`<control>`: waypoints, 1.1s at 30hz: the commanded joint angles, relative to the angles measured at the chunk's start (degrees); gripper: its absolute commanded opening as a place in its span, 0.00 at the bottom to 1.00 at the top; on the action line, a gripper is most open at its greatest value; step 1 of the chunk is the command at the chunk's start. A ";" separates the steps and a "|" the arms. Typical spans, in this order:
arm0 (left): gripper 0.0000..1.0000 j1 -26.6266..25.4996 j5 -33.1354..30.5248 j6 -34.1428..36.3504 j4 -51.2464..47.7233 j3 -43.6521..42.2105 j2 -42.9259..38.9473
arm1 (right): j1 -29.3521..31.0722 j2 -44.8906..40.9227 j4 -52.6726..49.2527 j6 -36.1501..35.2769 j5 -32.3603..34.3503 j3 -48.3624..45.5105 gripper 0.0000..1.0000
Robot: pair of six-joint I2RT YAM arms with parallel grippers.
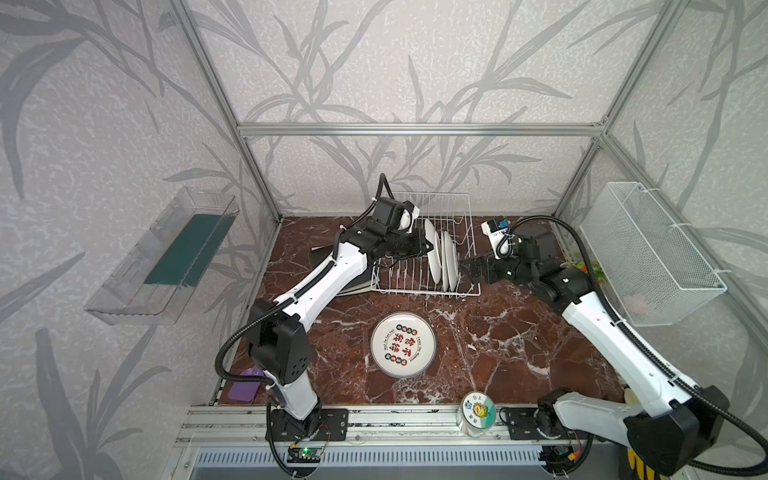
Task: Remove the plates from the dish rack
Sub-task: 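Grasp the orange-sunburst patterned plate's top edge with the left gripper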
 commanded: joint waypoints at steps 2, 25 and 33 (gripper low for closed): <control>0.00 0.29 -3.70 1.97 0.17 2.83 -4.44 | -0.26 -1.47 0.14 -0.23 0.91 0.68 0.99; 0.00 0.35 -6.85 9.56 -1.09 4.03 -7.93 | -1.14 -0.48 -1.82 4.06 -1.00 2.96 0.99; 0.00 0.27 -7.83 21.92 -3.87 3.88 -9.63 | -1.14 -0.24 -2.14 4.06 -1.38 3.11 0.99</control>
